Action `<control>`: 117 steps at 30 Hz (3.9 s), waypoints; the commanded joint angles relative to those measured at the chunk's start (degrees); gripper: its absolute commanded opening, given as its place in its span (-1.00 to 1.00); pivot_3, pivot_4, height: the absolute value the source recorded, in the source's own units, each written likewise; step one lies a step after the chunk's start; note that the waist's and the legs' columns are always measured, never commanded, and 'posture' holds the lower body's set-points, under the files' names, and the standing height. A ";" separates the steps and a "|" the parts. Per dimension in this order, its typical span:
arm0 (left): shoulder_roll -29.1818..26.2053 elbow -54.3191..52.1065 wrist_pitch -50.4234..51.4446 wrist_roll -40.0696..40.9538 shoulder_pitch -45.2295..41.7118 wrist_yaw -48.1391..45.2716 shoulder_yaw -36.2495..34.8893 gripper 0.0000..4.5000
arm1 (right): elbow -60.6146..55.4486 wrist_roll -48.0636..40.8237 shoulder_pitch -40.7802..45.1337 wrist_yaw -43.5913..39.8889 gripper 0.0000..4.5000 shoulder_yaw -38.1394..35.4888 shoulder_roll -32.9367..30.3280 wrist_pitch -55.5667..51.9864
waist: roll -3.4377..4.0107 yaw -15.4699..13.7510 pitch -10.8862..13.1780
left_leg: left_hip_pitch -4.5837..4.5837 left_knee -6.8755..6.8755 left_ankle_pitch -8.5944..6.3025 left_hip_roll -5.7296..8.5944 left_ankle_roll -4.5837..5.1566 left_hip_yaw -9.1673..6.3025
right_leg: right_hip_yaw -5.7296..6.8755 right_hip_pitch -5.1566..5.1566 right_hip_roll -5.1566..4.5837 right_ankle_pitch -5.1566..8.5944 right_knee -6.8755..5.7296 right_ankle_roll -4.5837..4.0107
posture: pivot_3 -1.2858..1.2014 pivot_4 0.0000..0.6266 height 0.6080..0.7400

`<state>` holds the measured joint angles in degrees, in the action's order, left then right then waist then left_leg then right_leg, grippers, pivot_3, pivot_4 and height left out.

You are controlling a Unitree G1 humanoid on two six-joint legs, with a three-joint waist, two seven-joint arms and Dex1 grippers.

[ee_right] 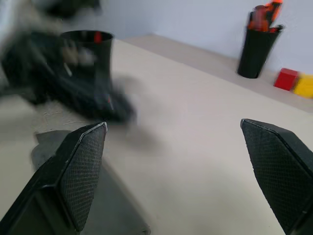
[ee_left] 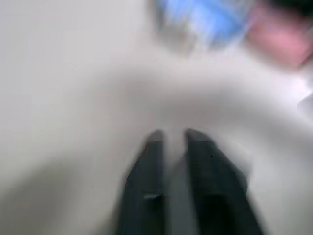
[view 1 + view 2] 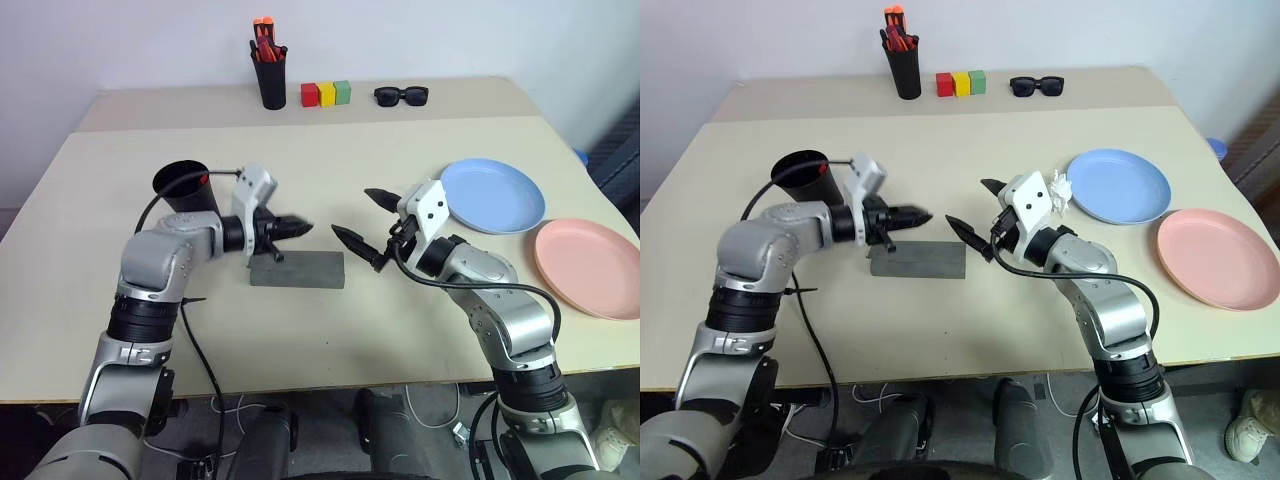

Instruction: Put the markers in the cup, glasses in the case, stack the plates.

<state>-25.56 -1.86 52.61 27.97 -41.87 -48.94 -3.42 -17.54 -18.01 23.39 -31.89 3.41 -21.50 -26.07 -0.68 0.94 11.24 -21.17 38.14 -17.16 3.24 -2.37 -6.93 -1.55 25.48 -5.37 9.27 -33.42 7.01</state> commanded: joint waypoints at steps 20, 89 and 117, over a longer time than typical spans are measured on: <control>-8.09 0.67 -18.43 7.02 6.26 -21.40 -1.57 0.97 | 6.17 6.00 -16.19 6.76 1.00 -27.40 -25.23 -18.76 | 0.05 -0.14 -0.04 | -0.02 0.02 -0.03 0.00 0.08 0.10 | -0.03 -0.06 -0.02 0.00 0.06 -0.01 | 0.03 -0.52 1.00; -8.66 -6.98 -21.74 9.80 10.68 -10.64 -3.39 1.00 | 36.01 13.71 17.75 6.03 0.30 -4.50 -7.52 0.53 | 0.07 0.16 -0.04 | 0.02 0.00 -0.02 -0.03 0.06 0.17 | -0.11 -0.05 0.01 -0.02 0.11 0.00 | 0.03 -0.52 1.00; -9.30 -7.89 -22.93 10.23 12.25 -10.23 -4.32 1.00 | 40.73 10.73 22.68 6.30 -0.98 -12.92 -9.71 4.31 | 0.08 0.14 -0.04 | 0.02 0.00 -0.02 -0.02 0.06 0.17 | -0.11 -0.05 0.01 -0.02 0.11 -0.01 | 0.03 -0.52 1.00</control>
<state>-34.67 -7.58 30.50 36.96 -28.75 -59.52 -6.11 23.85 -6.81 44.08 -26.83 -6.81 -29.40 -23.96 -0.59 1.08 11.20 -21.15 38.14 -17.18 3.22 -2.31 -6.76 -1.66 25.43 -5.36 9.25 -33.31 7.00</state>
